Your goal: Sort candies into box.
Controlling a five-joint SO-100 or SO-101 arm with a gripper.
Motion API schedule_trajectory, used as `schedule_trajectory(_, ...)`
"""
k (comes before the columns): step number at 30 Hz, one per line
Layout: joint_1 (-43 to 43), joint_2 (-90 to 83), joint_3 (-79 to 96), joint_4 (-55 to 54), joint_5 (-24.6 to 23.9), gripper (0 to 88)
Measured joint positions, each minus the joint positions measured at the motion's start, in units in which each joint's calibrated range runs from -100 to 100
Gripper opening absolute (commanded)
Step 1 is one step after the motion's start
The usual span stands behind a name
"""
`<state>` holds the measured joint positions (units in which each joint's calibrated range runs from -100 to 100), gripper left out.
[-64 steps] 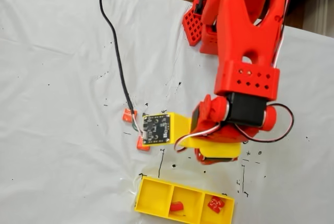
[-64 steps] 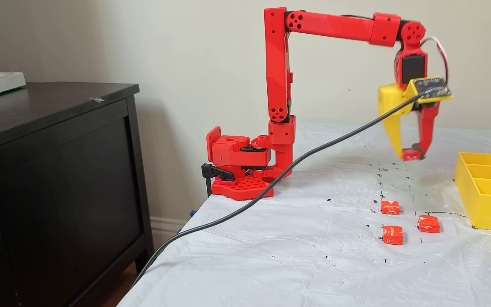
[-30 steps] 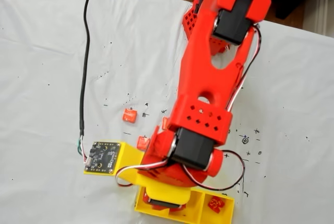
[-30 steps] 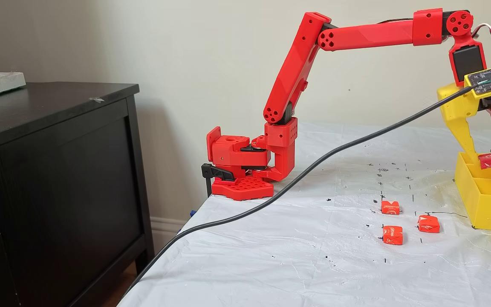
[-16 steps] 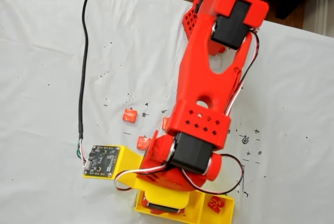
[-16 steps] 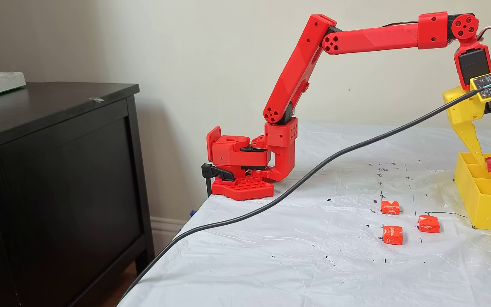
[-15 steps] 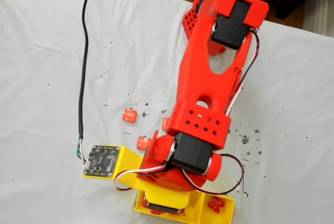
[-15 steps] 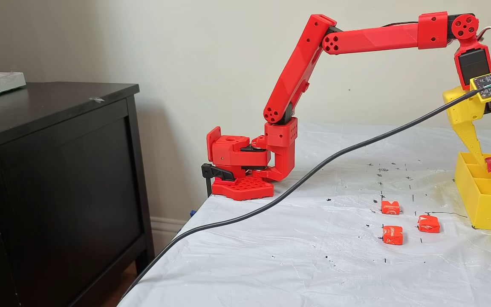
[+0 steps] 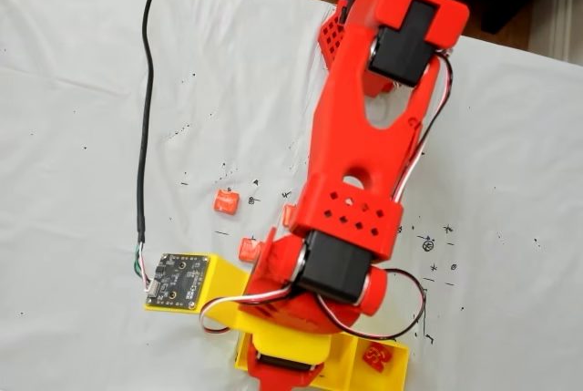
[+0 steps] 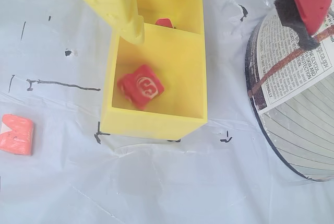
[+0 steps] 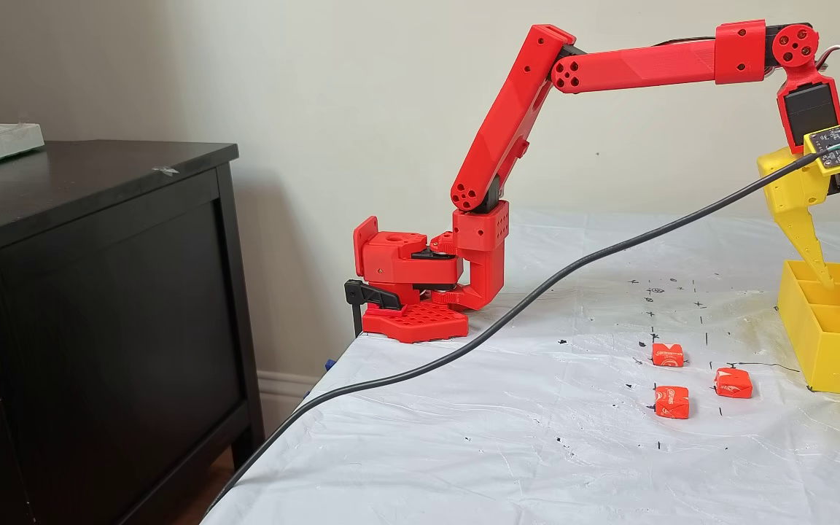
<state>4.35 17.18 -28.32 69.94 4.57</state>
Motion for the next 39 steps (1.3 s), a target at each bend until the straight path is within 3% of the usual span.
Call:
schedule_trajectory(4, 0.00, 0.00, 0.00, 0.00, 0.00, 19.7)
schedule_trajectory(6, 0.00, 0.00, 0.00, 0.00, 0.00, 3.4)
schedule_trajectory(10, 0.00, -0.68, 1.05, 0.00, 0.00, 0.4)
schedule_trajectory(28, 0.33, -26.39, 37.37, -0.86, 5.42, 1.2)
schedule_trajectory(37, 2.60, -30.97, 48.58, -0.47, 8.40, 5.5)
schedule_trajectory(39, 3.01, -31.06, 48.75, -0.47, 8.74, 12.6)
